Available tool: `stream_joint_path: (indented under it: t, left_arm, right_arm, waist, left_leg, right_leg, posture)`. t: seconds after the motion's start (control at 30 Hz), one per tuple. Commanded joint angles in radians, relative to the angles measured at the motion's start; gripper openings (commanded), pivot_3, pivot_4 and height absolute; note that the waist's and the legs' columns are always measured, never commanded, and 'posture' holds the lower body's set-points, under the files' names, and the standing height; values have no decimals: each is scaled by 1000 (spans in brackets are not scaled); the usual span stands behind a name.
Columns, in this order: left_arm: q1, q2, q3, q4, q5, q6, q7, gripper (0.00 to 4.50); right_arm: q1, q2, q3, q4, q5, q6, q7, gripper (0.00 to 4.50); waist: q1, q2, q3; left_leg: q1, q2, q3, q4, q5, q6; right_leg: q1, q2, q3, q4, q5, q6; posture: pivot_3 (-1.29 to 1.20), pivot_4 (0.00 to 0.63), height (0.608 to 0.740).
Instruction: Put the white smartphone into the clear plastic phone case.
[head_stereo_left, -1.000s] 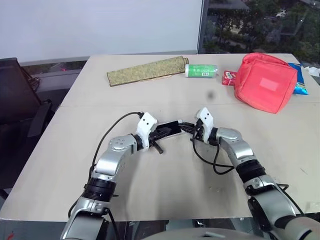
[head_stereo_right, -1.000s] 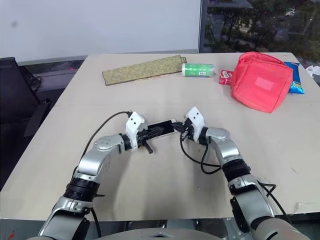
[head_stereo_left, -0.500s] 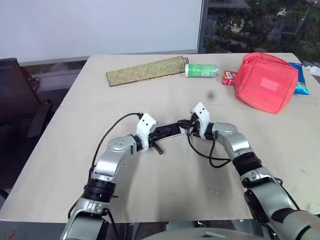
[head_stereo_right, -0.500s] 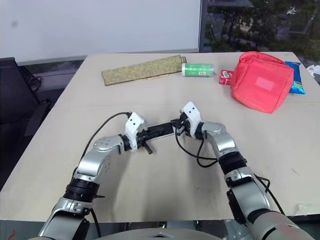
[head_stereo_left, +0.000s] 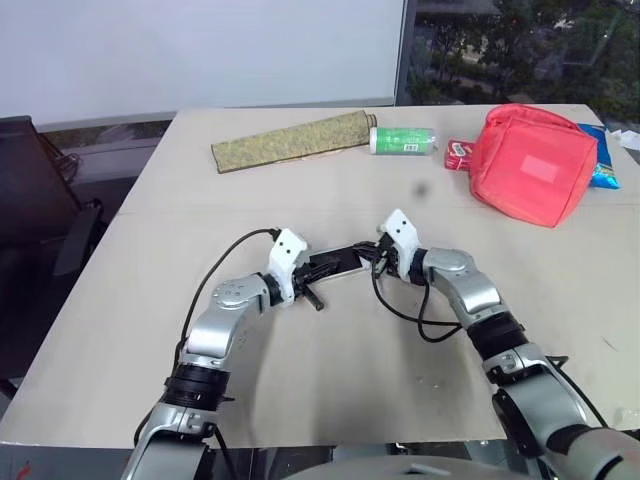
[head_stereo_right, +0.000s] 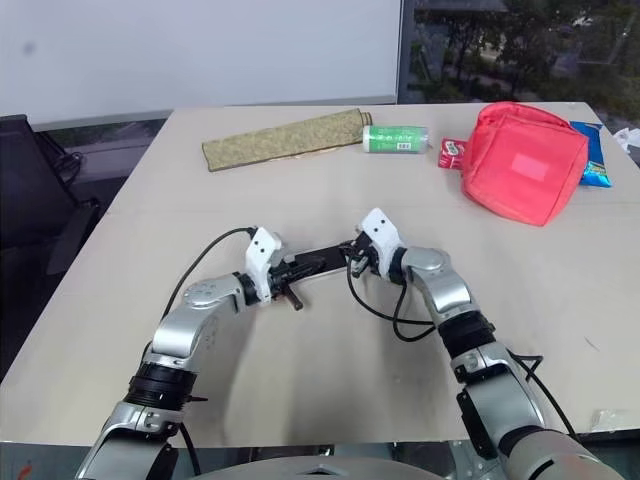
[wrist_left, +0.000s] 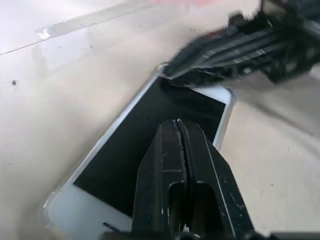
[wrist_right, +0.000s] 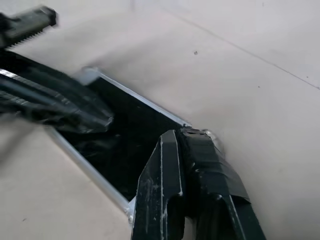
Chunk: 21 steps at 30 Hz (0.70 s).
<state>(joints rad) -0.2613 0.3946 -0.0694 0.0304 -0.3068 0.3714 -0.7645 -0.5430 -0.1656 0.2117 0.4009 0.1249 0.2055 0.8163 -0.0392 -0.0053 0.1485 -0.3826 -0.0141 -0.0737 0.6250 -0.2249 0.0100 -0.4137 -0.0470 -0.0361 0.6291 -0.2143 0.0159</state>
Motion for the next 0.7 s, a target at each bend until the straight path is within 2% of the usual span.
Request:
stream_joint_path:
  t: [0.03,0.07,0.17,0.27,0.33,0.4,0.43,0.57,0.7]
  left_arm:
    - [22,11,48,-104,-68,-2,-33,0]
    - [31,17,66,-146,-93,8,-36,0]
    - [112,80,171,-318,-204,53,-65,849]
    - [236,167,273,-379,-245,80,-88,2184]
    - [316,214,328,-376,-246,74,-102,3175]
    - [396,256,356,-363,-208,39,-116,4168]
    - [425,266,369,-358,-202,24,-120,4343]
    - [498,275,388,-317,-167,-45,-134,4343]
    - [493,281,363,-275,-114,-112,-136,4343]
  right_arm:
    - [53,-24,-24,-68,73,-45,106,56]
    - [63,-46,-39,-102,94,-36,125,294]
    - [109,-138,-156,-241,228,-14,205,1343]
    - [170,-256,-221,-314,281,16,256,2729]
    - [208,-321,-258,-329,294,15,277,3768]
    - [251,-385,-284,-329,295,3,309,4500]
    - [271,-411,-293,-326,294,-6,325,4500]
    - [356,-490,-335,-299,295,-50,377,4500]
    - [417,-519,-350,-295,296,-75,395,4500]
  waist:
    - [3,-2,10]
    - [4,-3,12]
    - [9,-5,20]
    - [13,-3,25]
    - [16,-4,27]
    - [23,-5,29]
    - [27,-6,32]
    - [41,-7,34]
    - [52,-7,34]
  left_leg:
    - [-2,0,0,-2,0,0]
    - [-4,-1,0,-4,0,0]
    - [-18,-1,-1,-4,0,0]
    - [-21,-4,0,-5,-2,-2]
    - [-20,-6,2,-6,-6,3]
    - [-19,-6,4,-7,-7,4]
    - [-19,-6,5,-7,-7,4]
    - [-18,-6,8,-5,-7,4]
    - [-18,-4,11,0,-7,4]
  right_leg:
    - [-1,0,-1,-1,1,1]
    - [-4,0,-1,-2,3,4]
    - [-16,0,0,-3,5,1]
    - [-19,-3,3,-3,5,-1]
    - [-19,-4,4,-5,5,0]
    - [-19,-4,5,-6,2,4]
    - [-19,-4,5,-6,2,4]
    - [-19,-6,6,-7,0,2]
    - [-18,-6,6,-5,-1,2]
  posture:
    - [0,150,740]
    - [0,150,740]
    - [0,150,740]
    - [0,150,740]
    - [0,150,740]
    - [0,150,740]
    - [0,150,740]
    - [0,150,740]
    - [0,150,740]
